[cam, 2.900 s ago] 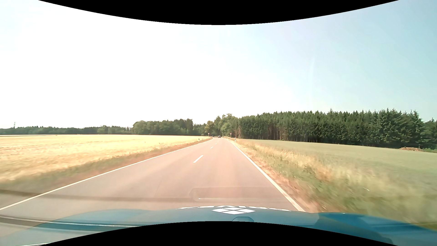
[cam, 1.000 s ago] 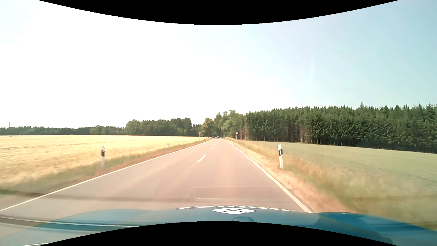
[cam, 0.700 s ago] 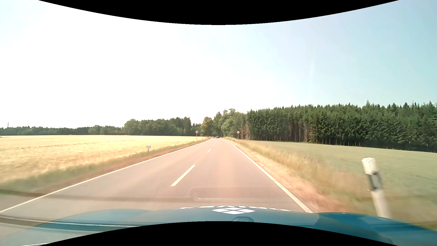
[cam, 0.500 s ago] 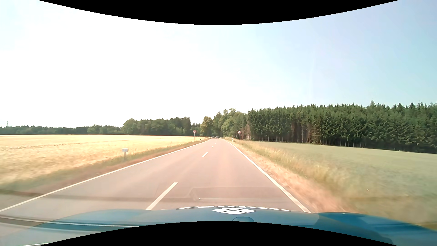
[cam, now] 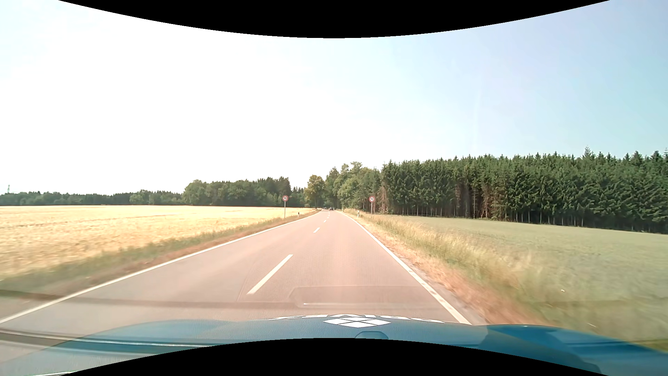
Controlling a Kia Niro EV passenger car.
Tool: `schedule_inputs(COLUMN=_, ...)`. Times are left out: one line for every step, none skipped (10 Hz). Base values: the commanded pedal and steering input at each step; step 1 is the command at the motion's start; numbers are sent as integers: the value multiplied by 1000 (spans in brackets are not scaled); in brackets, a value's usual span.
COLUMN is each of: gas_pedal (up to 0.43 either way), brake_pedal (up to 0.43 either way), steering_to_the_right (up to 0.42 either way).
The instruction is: Follow the waypoints while adhering to traffic rules and regulations
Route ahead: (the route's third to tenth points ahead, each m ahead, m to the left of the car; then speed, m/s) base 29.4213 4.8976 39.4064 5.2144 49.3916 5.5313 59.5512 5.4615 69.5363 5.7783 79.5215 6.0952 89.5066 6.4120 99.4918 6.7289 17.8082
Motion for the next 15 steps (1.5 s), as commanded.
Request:
schedule_inputs(gas_pedal=110, brake_pedal=0, steering_to_the_right=-1)
schedule_inputs(gas_pedal=110, brake_pedal=0, steering_to_the_right=-1)
schedule_inputs(gas_pedal=110, brake_pedal=0, steering_to_the_right=-2)
schedule_inputs(gas_pedal=110, brake_pedal=0, steering_to_the_right=-3)
schedule_inputs(gas_pedal=110, brake_pedal=0, steering_to_the_right=-4)
schedule_inputs(gas_pedal=110, brake_pedal=0, steering_to_the_right=-4)
schedule_inputs(gas_pedal=110, brake_pedal=0, steering_to_the_right=-4)
schedule_inputs(gas_pedal=110, brake_pedal=0, steering_to_the_right=-5)
schedule_inputs(gas_pedal=110, brake_pedal=0, steering_to_the_right=-6)
schedule_inputs(gas_pedal=67, brake_pedal=0, steering_to_the_right=-6)
schedule_inputs(gas_pedal=0, brake_pedal=0, steering_to_the_right=-6)
schedule_inputs(gas_pedal=0, brake_pedal=0, steering_to_the_right=-6)
schedule_inputs(gas_pedal=0, brake_pedal=0, steering_to_the_right=-6)
schedule_inputs(gas_pedal=0, brake_pedal=0, steering_to_the_right=-6)
schedule_inputs(gas_pedal=0, brake_pedal=0, steering_to_the_right=-6)
